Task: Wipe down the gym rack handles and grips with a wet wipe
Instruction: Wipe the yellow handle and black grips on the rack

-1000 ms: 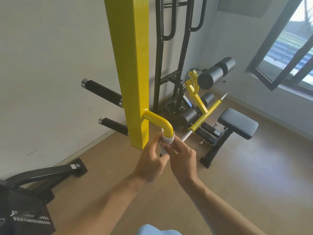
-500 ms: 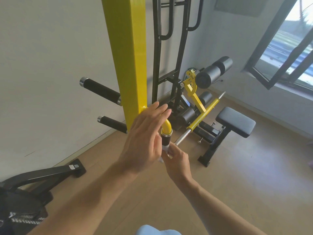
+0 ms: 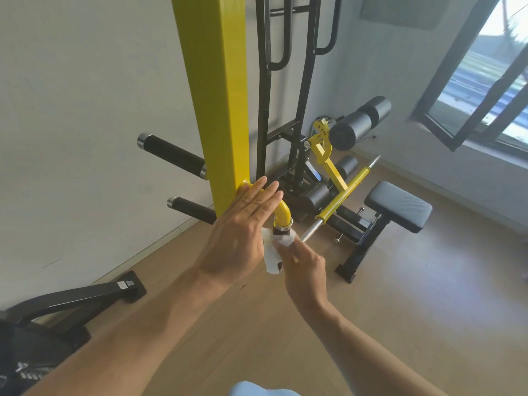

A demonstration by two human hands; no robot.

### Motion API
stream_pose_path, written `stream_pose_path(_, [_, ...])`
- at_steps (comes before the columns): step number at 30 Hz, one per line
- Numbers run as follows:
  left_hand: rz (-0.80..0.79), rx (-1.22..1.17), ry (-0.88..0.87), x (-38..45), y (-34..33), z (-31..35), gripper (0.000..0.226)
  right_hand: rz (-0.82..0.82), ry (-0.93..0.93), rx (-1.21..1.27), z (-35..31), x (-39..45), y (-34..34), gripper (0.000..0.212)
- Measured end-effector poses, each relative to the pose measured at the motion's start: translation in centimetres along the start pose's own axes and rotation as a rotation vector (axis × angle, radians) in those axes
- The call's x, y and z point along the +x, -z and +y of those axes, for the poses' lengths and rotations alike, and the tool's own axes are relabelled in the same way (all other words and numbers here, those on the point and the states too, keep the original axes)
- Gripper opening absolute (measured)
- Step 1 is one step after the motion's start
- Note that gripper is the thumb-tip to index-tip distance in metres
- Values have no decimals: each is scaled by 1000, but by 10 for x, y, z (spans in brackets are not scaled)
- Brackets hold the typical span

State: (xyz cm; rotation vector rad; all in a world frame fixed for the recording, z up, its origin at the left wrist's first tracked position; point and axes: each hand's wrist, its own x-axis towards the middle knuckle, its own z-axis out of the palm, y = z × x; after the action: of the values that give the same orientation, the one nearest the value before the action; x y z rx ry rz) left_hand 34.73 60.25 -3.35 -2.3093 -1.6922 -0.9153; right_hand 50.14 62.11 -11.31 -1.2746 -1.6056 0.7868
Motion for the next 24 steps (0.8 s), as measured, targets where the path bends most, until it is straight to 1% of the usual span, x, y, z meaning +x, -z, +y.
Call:
stream_pose_path(1, [11, -11, 6, 1, -1, 0, 61, 53, 35, 37, -5, 4, 1, 25])
stream_pose_path(2, [24, -18, 12, 1, -2, 0, 61, 72, 72, 54, -8, 8, 1, 24])
stream_pose_path(3, [33, -24, 16, 2, -2, 1, 60, 61, 93, 43, -7, 9, 0, 25])
stream_pose_path(4, [40, -29, 20, 3, -3, 2, 60, 16, 98, 2, -1, 9, -3, 26])
stream_pose_path(5, [47, -37, 25, 3, -3, 2, 60, -61, 65, -69, 9, 7, -6, 25])
stream_pose_path(7, [61, -58, 25, 4, -5, 0, 60, -199, -82, -166, 25, 0, -11, 19])
stream_pose_path(8, [62, -70, 18, 4, -6, -2, 62, -204, -138, -163, 28, -2, -12, 17])
stream_pose_path(9, [61, -80, 9, 4, -7, -3, 63, -168, -149, -131, 26, -1, -12, 15])
stream_pose_path(12, [65, -101, 4, 6, -9, -5, 62, 12, -23, 5, -1, 13, -7, 13])
stream_pose_path(14, [70, -106, 14, 6, -9, -4, 58, 83, 46, 74, -12, 23, -8, 14])
stream_pose_path(16, [68, -114, 14, 6, -10, -4, 58, 55, 43, 69, -7, 25, -12, 21])
stream_pose_path(18, [63, -117, 12, 7, -9, -5, 62, -23, 12, -61, 14, 21, -17, 21])
stream_pose_path(19, [61, -116, 5, 7, -9, -6, 63, -72, -21, -136, 25, 18, -20, 21])
stream_pose_path(21, [57, -112, -15, 8, -8, -7, 64, -145, -105, -185, 36, 12, -21, 21])
stream_pose_path(22, [56, -112, -21, 9, -8, -7, 64, -140, -119, -179, 36, 13, -20, 20])
stream_pose_path(24, [57, -119, -23, 9, -8, -7, 65, -70, -76, -126, 25, 19, -16, 21])
